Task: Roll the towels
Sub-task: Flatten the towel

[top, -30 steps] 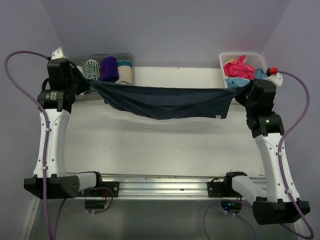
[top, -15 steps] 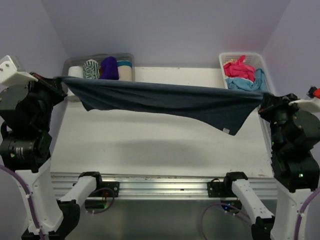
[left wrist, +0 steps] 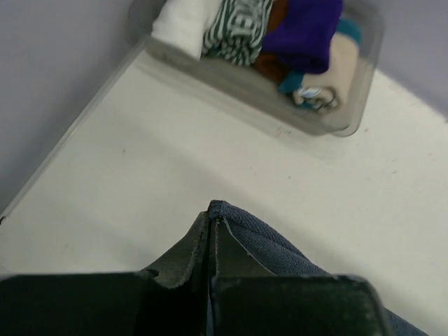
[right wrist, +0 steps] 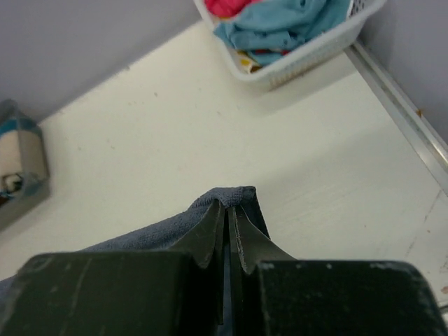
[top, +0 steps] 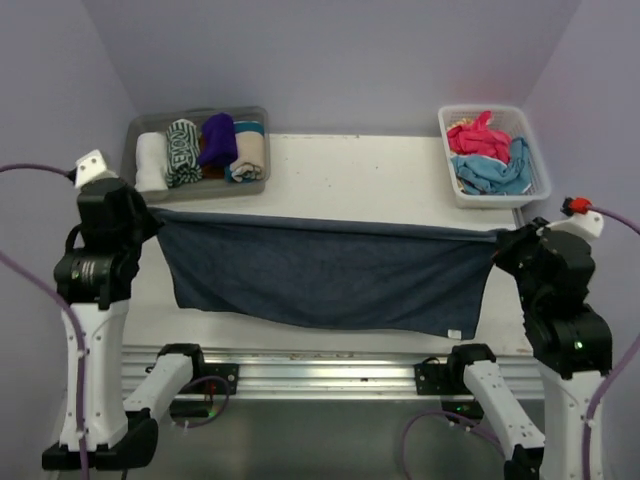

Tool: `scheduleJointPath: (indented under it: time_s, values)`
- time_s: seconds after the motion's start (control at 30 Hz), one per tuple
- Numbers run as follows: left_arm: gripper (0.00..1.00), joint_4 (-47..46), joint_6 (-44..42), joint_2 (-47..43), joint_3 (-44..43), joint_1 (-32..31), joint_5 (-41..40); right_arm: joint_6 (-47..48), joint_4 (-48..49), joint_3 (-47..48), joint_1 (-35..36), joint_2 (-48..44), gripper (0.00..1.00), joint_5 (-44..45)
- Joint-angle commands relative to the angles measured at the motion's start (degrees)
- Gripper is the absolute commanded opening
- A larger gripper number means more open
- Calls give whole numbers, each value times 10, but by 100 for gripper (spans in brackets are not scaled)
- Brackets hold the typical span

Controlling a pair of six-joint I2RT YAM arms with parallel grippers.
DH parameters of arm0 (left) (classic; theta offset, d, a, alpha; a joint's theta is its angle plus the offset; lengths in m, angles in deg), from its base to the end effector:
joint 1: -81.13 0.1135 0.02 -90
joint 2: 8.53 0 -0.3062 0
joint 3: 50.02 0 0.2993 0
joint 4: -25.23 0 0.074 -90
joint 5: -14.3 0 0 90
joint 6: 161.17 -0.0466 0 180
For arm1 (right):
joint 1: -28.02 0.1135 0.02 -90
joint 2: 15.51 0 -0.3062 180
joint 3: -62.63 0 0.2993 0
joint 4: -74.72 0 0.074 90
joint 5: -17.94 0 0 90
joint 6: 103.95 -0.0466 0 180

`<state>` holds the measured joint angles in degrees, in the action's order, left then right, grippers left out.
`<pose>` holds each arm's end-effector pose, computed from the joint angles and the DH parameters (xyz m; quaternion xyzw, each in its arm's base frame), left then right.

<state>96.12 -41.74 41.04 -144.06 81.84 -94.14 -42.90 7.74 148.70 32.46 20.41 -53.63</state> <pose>0.1407 0.0165 0.5037 -0.2996 0.7882 0.0030 0.5375 0.0779 -0.0087 0.4887 0.2615 0.7543 0.0458 0.6005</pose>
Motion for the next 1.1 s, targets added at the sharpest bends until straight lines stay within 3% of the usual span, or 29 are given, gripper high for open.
scheduleJointPath:
  time_s: [0.0, 0.2, 0.33, 0.47, 0.63, 0.83, 1.07]
  values:
    - [0, -36, 6, 51, 79, 2, -18, 5, 31, -76, -2, 65, 0, -10]
    - [0, -120, 13, 174, 166, 3, 35, -1, 207, -181, -2, 200, 0, -45]
    - [0, -162, 22, 264, 189, 5, 80, 25, 246, -130, -4, 383, 0, -35]
    - [0, -195, 31, 340, 175, 11, 79, 21, 310, -92, -9, 490, 0, -44]
    - [0, -199, 33, 407, 112, 20, 83, 17, 315, -15, -9, 596, 0, -46]
    - [0, -189, 26, 394, 90, 38, 89, 10, 319, -2, -12, 588, 0, -57]
    - [0, -146, -3, 266, 99, 48, 89, 6, 299, -81, -13, 439, 0, -55]
